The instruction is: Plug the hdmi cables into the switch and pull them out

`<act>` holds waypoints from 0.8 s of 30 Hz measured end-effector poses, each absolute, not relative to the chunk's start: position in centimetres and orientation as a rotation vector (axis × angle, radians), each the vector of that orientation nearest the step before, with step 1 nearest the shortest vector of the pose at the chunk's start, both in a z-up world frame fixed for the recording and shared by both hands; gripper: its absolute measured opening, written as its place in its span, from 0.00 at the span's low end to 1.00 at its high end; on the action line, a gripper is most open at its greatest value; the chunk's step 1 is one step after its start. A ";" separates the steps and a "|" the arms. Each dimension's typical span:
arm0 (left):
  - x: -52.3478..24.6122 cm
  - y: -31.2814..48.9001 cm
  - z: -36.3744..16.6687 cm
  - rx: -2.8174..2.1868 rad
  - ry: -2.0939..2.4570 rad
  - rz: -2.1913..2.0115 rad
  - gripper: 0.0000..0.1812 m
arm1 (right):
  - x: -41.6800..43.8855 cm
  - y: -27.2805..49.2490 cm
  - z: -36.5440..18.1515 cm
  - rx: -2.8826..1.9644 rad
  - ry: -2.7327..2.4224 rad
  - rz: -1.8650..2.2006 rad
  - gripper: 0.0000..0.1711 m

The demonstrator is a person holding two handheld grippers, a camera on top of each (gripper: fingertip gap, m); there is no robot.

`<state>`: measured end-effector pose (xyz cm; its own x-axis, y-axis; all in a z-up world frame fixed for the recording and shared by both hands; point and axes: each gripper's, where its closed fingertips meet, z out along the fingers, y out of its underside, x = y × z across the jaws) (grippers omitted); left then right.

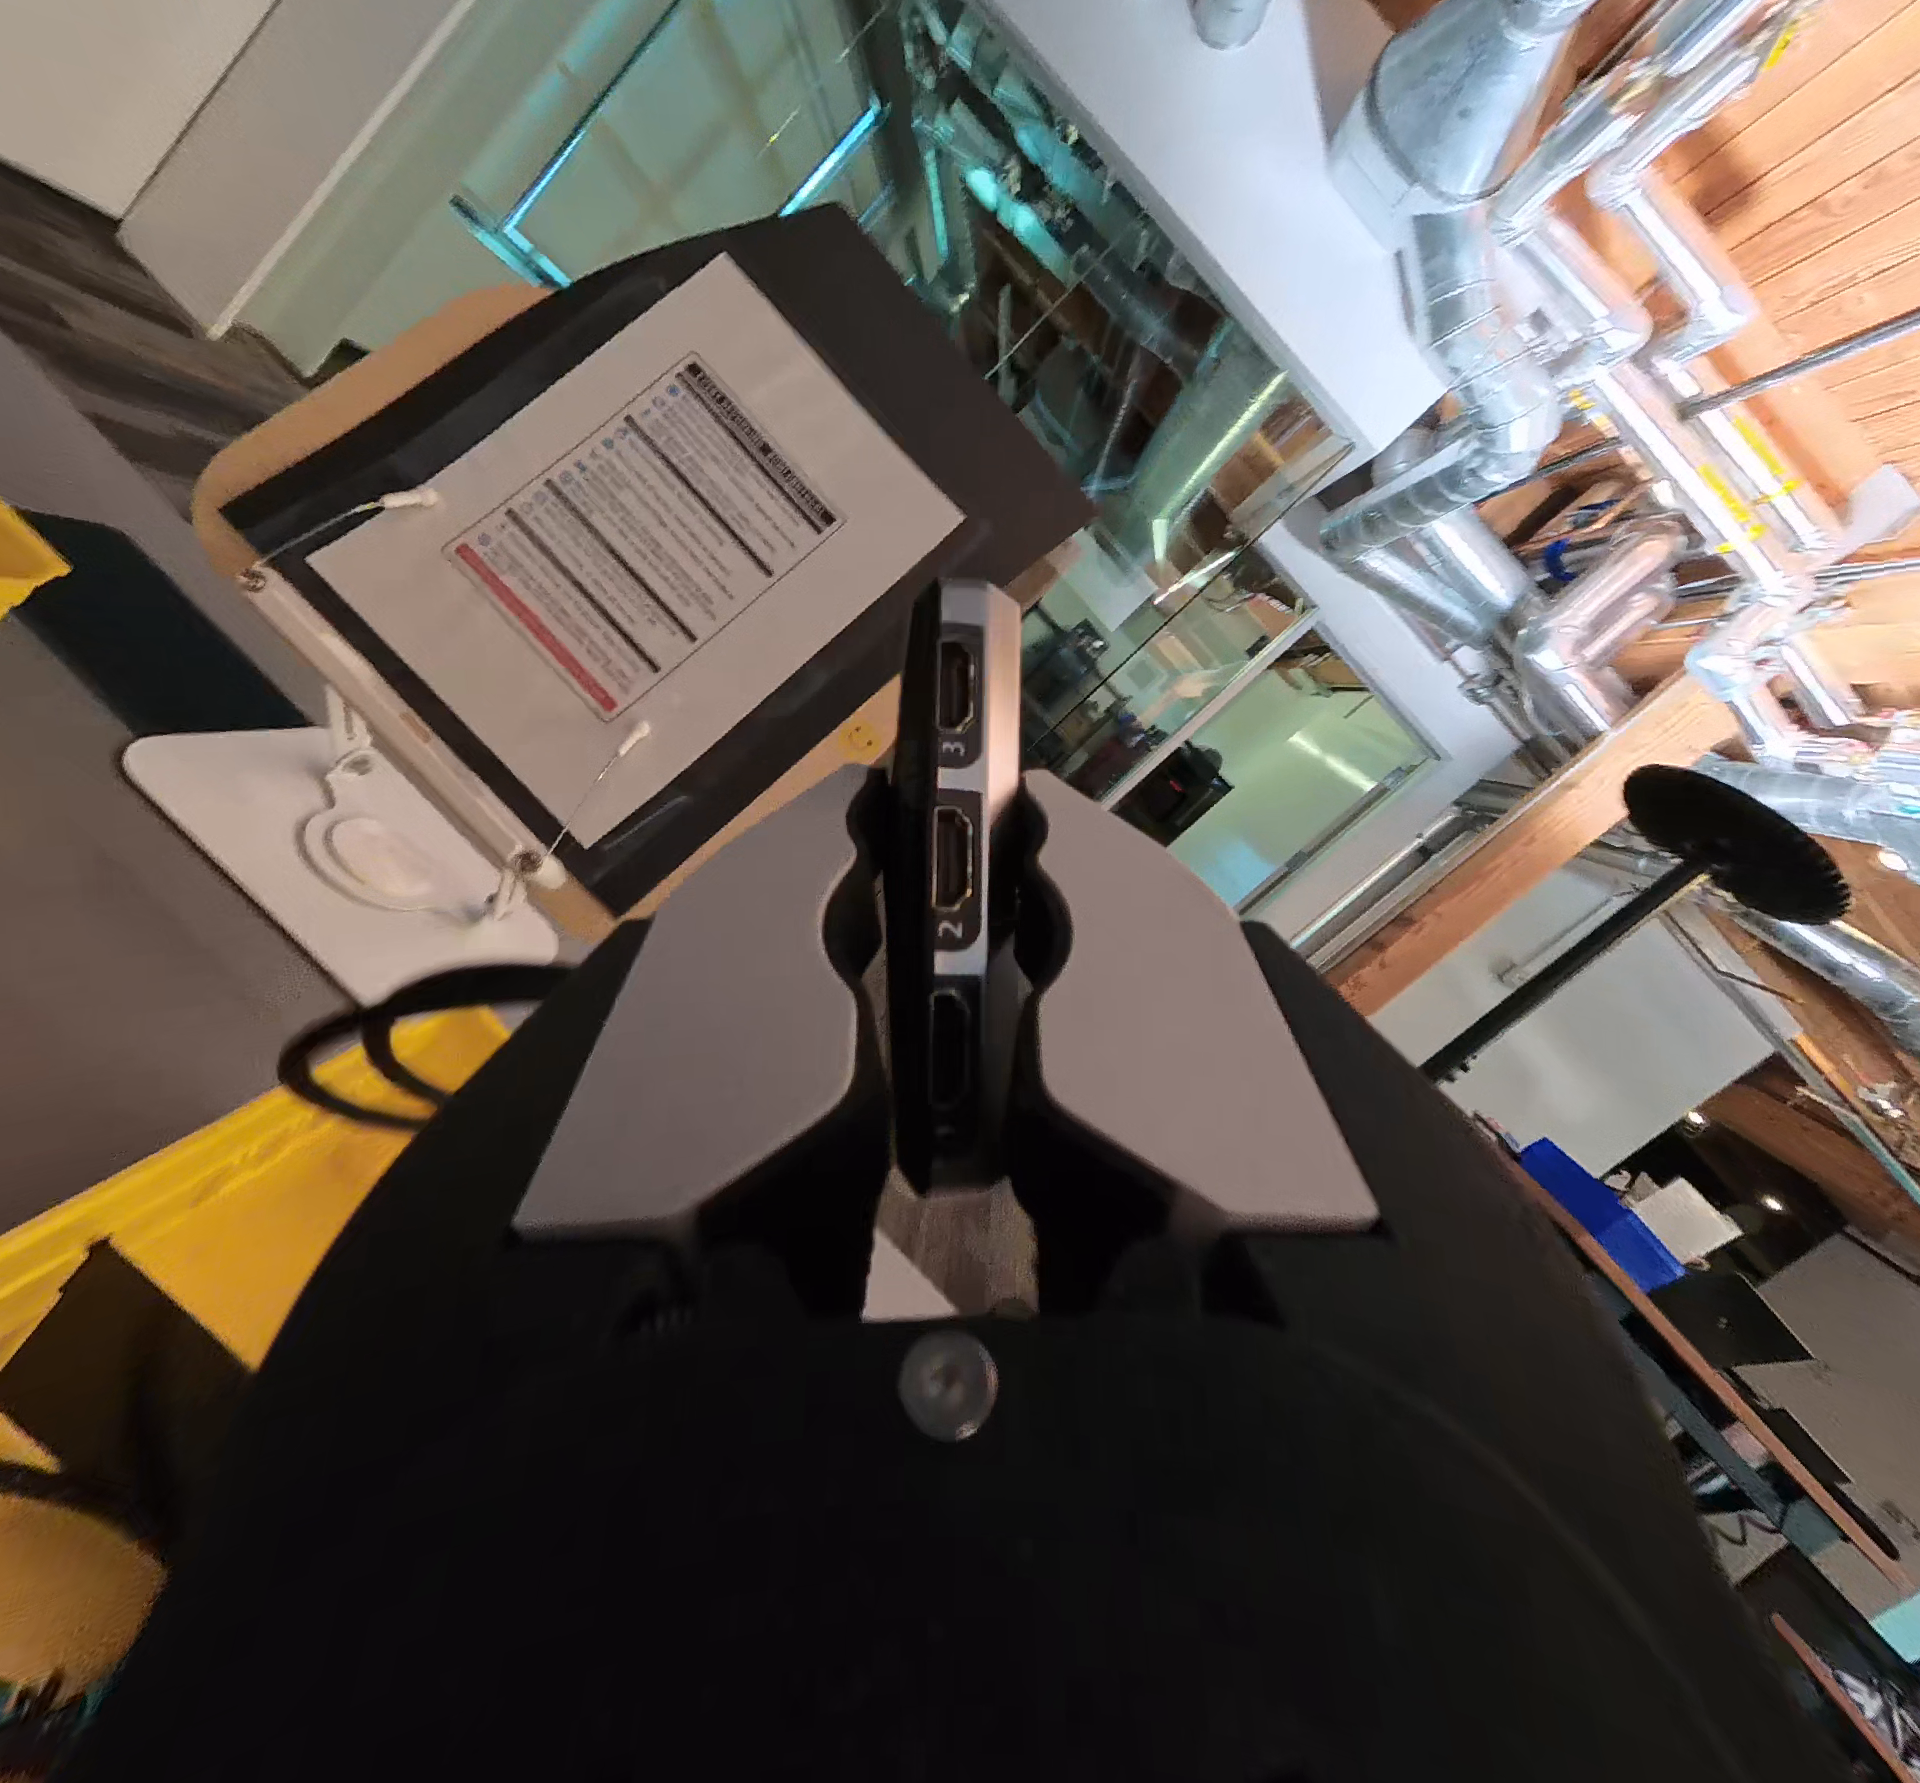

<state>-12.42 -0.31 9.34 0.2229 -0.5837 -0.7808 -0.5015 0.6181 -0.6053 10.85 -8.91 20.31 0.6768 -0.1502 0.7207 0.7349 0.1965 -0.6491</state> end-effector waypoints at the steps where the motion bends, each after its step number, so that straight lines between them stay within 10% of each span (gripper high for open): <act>1: -12.4 -0.3 9.3 -0.992 1.418 -0.065 0.28 | 10.5 -8.9 20.5 -1.205 -0.576 -0.657 0.13; 24: -11.1 -0.4 7.0 -1.012 1.504 -0.039 0.27 | 9.5 1.2 -6.7 -2.166 -1.204 -0.328 0.26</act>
<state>-11.10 -0.41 7.02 0.1462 -0.5953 -0.7901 -0.5532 0.6129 -0.5642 9.45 1.24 -6.70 0.5512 0.6729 0.4933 0.8302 -0.3831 -0.4050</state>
